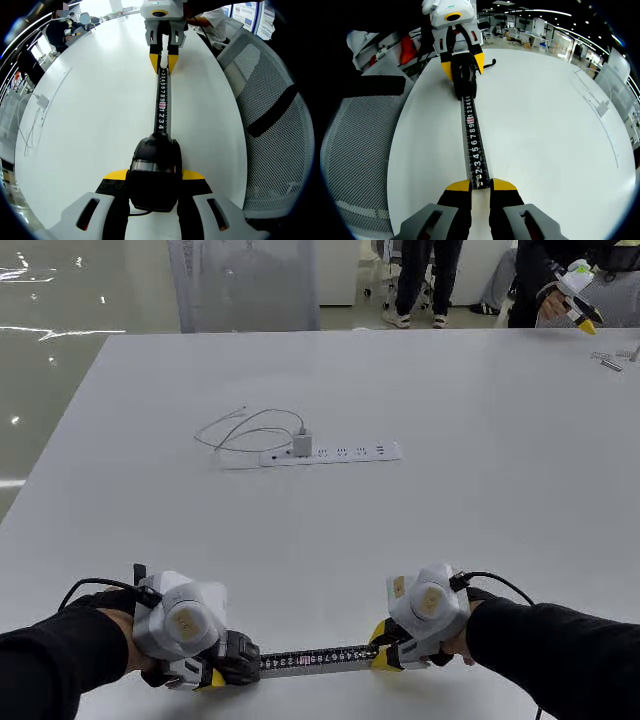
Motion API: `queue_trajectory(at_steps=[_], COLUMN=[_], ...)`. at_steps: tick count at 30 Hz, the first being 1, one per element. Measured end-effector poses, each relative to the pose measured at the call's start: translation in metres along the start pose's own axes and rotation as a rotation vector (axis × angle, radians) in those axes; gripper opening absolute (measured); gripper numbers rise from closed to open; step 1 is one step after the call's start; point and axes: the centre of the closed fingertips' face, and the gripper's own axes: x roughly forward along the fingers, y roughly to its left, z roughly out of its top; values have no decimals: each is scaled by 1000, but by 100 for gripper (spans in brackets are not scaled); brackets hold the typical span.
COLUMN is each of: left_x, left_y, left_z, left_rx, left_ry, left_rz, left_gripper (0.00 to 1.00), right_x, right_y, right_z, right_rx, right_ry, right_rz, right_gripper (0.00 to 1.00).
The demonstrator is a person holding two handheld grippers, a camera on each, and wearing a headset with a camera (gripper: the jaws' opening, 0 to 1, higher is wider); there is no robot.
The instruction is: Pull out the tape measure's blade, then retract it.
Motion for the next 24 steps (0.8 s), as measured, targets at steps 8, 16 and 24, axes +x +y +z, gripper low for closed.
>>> queue_trajectory(at_steps=[8, 16, 24], left_x=[0, 0, -1], left_y=[0, 0, -1], left_z=[0, 0, 1], left_rx=[0, -1, 0], left_ry=[-1, -1, -1], left_rz=[0, 1, 0], left_gripper=[31, 31, 31], right_x=[-3, -5, -8], right_y=[0, -1, -2], right_z=[-5, -8, -12], right_rx=[3, -2, -2], right_ry=[3, 12, 11], right_rz=[-2, -2, -8], right_gripper=[8, 8, 8])
